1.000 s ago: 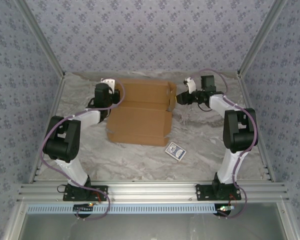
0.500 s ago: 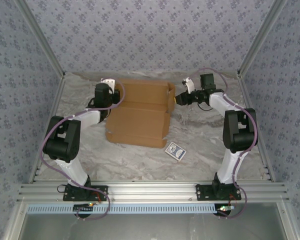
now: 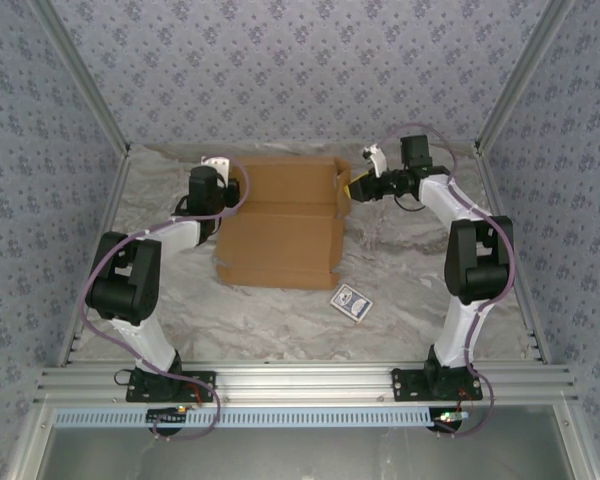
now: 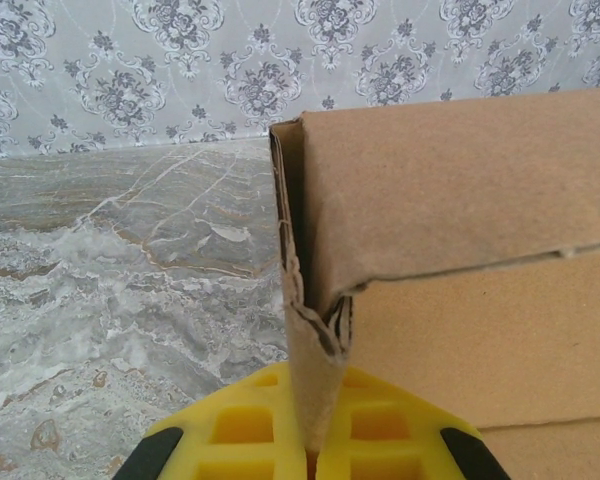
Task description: Fold the paper box
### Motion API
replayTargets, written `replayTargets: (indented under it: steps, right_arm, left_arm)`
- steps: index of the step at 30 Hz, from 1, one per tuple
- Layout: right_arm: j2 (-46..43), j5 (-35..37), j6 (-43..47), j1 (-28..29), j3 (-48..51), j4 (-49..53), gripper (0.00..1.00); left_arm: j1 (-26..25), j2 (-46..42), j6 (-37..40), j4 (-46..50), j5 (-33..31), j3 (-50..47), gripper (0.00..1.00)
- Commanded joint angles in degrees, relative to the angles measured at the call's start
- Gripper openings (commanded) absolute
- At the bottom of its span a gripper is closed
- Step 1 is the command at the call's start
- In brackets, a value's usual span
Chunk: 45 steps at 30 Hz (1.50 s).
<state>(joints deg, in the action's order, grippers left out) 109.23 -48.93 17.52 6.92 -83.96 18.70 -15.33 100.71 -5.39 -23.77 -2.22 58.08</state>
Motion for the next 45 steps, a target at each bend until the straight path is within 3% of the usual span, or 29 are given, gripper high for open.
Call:
replayTargets:
  steps: [1,7,15,21,27,34,45]
  right_arm:
    - [1.64,-1.51,1.25,1.22,-2.08,1.35,0.43]
    - [3.13,6.28,0.70,1.21,-3.74,0.94,0.46]
    - [5.89,2.84,1.04,1.29,-6.62,-0.02,0.50]
    - [6.41,6.90,0.21,2.60,-6.60,-2.06,0.47]
    - [5.15,11.38,-3.57,3.93,-2.96,-9.77,0.42]
    - [1.59,19.63,-5.64,6.39,4.07,-19.18,0.44]
    - [-0.27,19.48,-4.54,7.26,8.78,-24.41,0.44]
  left_arm:
    - [-0.49,-1.30,1.39,0.12,3.25,1.88,0.02]
    - [-0.49,-1.30,1.32,0.00,3.60,1.93,0.02]
    - [-0.49,-1.13,1.43,0.16,4.37,1.96,0.02]
    - [-0.49,-1.13,1.43,0.37,4.59,2.04,0.02]
    - [-0.49,-1.04,1.36,0.39,5.08,2.17,0.02]
    - [-0.49,-1.06,1.25,0.55,5.13,2.25,0.03]
    - [-0.49,-0.86,1.16,0.80,5.12,2.44,0.03]
